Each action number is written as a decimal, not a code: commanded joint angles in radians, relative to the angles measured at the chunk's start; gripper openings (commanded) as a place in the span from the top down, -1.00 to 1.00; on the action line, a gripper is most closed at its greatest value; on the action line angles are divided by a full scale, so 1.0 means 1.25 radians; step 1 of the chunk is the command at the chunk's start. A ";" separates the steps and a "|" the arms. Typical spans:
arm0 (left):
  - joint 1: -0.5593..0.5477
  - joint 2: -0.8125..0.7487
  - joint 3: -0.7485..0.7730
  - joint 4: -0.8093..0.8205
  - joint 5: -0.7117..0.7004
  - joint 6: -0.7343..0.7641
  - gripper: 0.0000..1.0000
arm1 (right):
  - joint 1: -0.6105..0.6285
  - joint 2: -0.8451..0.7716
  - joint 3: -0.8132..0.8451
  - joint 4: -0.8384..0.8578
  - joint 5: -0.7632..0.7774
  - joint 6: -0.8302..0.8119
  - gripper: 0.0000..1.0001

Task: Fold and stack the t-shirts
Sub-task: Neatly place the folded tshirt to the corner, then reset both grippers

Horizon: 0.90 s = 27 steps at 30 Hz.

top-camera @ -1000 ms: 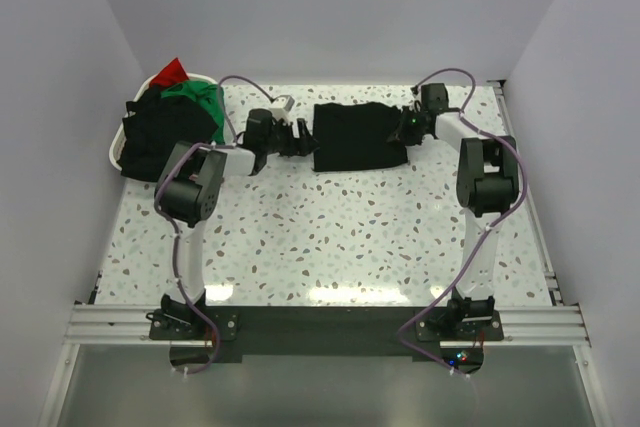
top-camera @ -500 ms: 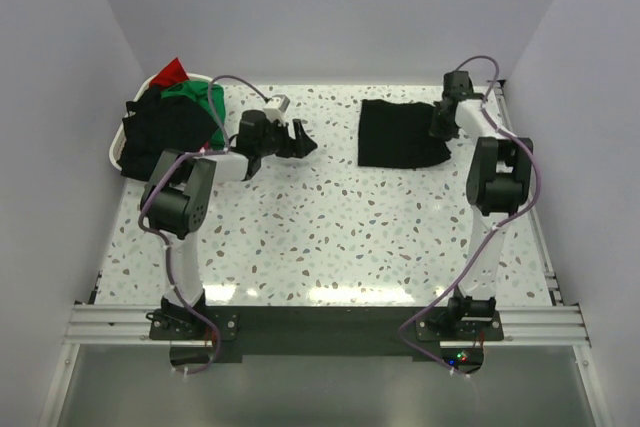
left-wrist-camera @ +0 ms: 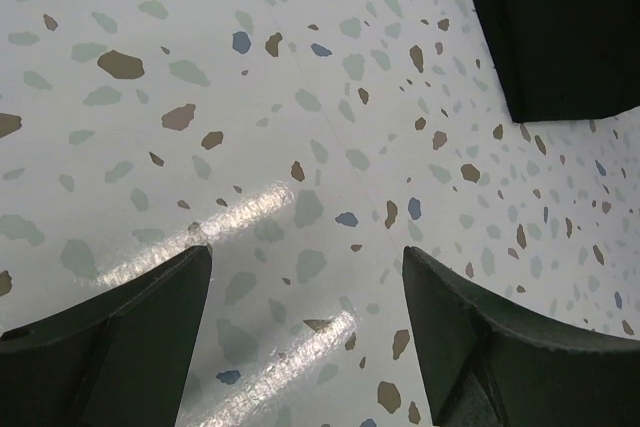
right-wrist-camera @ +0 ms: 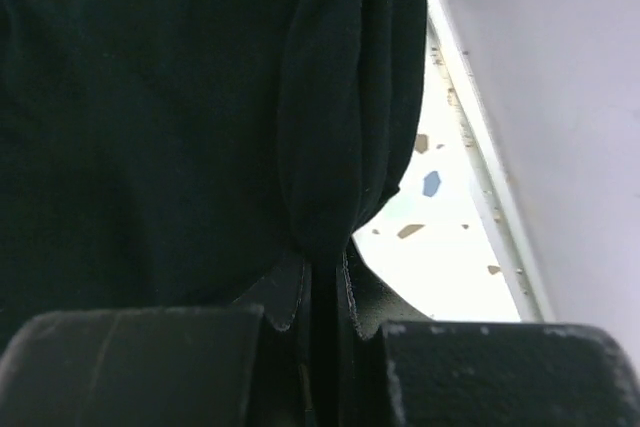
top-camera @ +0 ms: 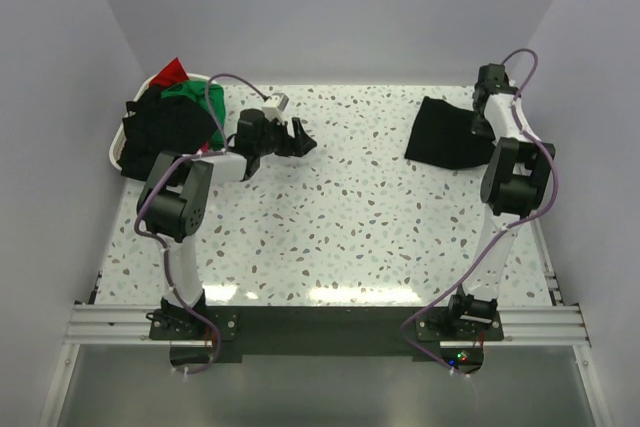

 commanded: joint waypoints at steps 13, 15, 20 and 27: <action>-0.001 -0.111 -0.049 0.031 -0.036 0.022 -0.65 | -0.003 -0.178 -0.081 -0.026 0.191 0.103 -0.95; -0.001 -0.129 -0.056 0.035 -0.036 0.020 -0.65 | 0.005 -0.234 -0.120 -0.003 0.175 0.113 -0.97; -0.002 -0.207 -0.101 0.042 -0.062 0.018 -0.65 | 0.042 -0.371 -0.266 0.087 0.036 0.125 -0.98; -0.003 -0.345 -0.170 0.010 -0.162 0.033 -0.66 | 0.052 -0.485 -0.480 0.280 -0.275 0.149 -0.98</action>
